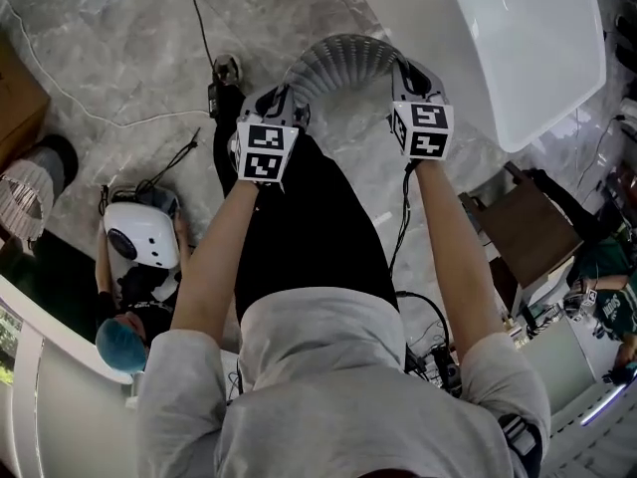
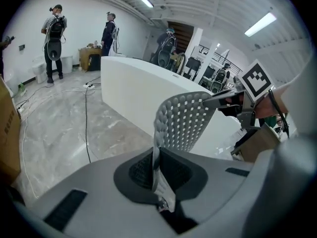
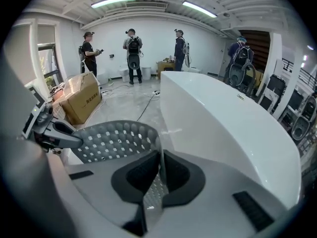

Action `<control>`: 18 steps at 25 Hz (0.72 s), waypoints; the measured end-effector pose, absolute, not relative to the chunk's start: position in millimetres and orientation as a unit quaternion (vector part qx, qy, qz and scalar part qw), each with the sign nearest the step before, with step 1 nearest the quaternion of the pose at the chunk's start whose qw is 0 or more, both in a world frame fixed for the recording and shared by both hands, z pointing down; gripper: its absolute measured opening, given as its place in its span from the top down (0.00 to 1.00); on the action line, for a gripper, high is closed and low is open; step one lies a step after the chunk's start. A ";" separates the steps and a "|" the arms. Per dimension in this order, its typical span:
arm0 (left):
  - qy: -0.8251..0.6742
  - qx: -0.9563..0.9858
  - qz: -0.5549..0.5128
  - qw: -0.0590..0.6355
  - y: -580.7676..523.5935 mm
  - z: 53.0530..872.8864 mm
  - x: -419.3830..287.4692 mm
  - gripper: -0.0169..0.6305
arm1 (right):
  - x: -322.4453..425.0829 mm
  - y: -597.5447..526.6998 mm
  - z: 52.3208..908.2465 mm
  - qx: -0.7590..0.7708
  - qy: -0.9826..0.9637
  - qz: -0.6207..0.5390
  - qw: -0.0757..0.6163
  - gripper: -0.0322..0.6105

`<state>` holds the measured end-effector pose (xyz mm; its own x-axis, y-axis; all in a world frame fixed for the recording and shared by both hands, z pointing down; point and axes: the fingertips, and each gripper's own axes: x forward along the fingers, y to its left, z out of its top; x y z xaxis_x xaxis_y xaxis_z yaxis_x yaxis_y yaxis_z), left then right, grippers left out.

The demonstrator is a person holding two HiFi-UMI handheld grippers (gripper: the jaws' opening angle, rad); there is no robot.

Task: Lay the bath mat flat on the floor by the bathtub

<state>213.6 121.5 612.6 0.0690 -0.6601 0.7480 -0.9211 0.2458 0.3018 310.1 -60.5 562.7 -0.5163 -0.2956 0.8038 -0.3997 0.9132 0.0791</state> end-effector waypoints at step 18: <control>-0.639 0.589 0.144 0.473 96.8 679.6 93.4 0.94 | 184.7 -89.2 616.4 0.165 -0.869 0.039 0.465 0.91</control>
<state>93.4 96.8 679.6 0.1416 -0.6170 0.7741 -0.8892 0.2643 0.3734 184.7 -89.2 616.4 -0.5132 -0.2506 0.8209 -0.3234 0.9424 0.0856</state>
